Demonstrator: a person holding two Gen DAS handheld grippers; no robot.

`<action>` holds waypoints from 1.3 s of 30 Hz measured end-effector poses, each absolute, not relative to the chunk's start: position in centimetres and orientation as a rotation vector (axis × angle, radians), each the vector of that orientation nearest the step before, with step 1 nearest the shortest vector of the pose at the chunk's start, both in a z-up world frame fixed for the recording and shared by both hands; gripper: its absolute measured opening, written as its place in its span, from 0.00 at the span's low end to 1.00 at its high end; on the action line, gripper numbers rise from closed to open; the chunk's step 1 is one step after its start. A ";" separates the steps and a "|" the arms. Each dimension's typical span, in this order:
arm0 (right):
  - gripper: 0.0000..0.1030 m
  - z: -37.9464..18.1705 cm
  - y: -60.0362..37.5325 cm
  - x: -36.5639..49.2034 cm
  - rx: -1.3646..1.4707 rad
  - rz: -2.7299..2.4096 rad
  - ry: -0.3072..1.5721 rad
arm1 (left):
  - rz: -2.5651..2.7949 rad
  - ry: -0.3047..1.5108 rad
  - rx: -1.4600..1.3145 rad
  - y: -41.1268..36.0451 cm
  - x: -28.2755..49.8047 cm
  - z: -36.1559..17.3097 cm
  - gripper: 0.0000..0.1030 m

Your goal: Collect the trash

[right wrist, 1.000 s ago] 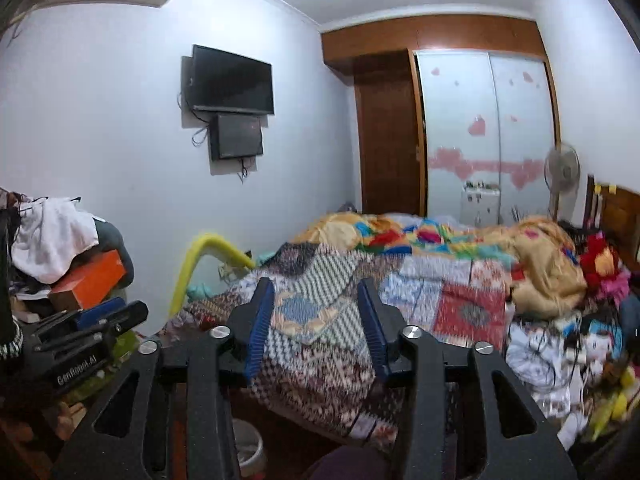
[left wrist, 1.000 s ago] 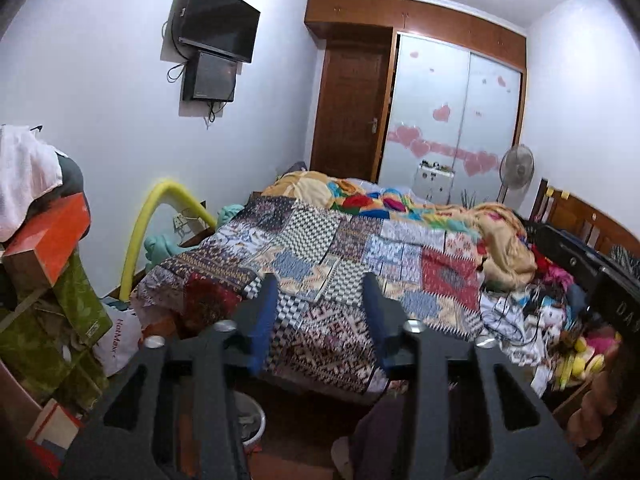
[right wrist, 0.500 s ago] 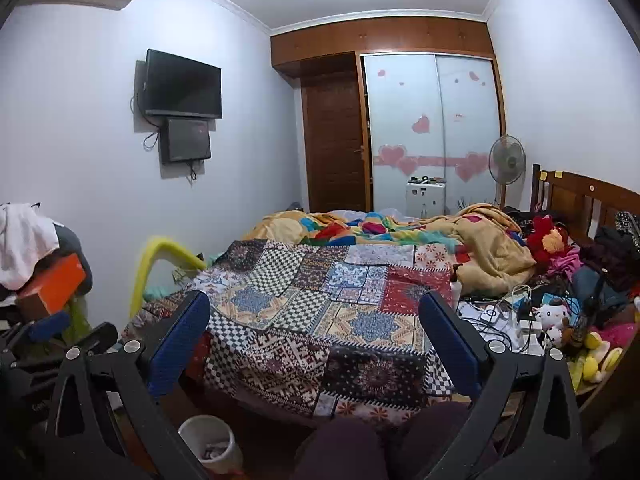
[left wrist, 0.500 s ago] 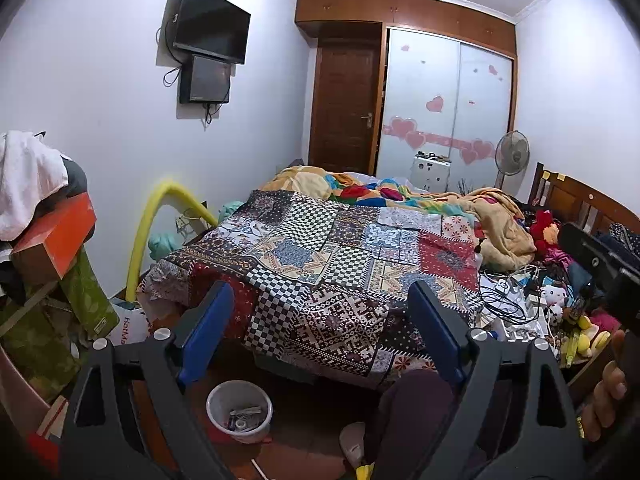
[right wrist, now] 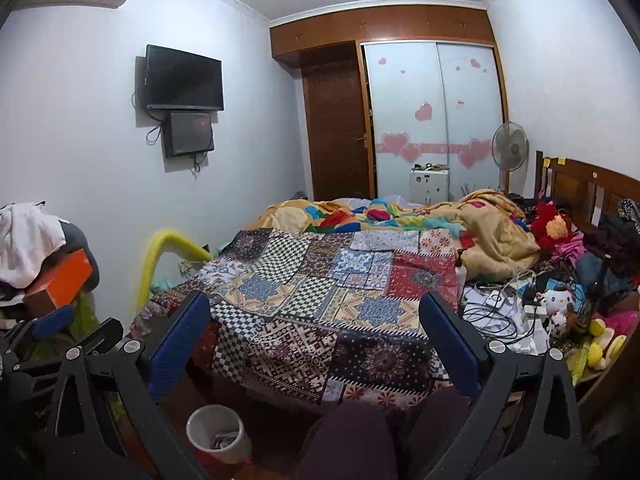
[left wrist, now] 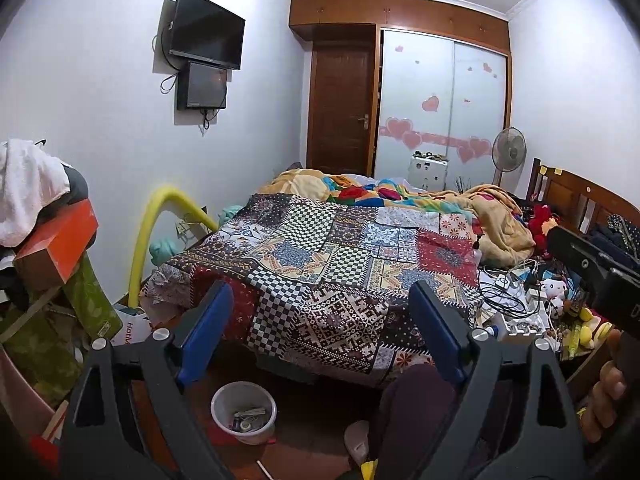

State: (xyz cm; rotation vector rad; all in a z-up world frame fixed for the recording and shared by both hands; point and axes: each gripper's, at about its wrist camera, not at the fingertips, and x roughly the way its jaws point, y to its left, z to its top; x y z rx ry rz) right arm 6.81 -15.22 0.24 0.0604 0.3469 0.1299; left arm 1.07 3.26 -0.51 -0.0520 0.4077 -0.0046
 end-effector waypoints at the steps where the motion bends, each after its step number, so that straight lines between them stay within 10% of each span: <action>1: 1.00 0.2 -15.2 6.8 0.060 0.132 0.352 | -0.006 0.409 -0.055 3.3 1.1 -0.6 0.87; 39: 1.00 0.2 -14.7 7.0 0.038 0.146 0.382 | 0.023 0.391 -0.032 2.8 0.6 -0.7 0.98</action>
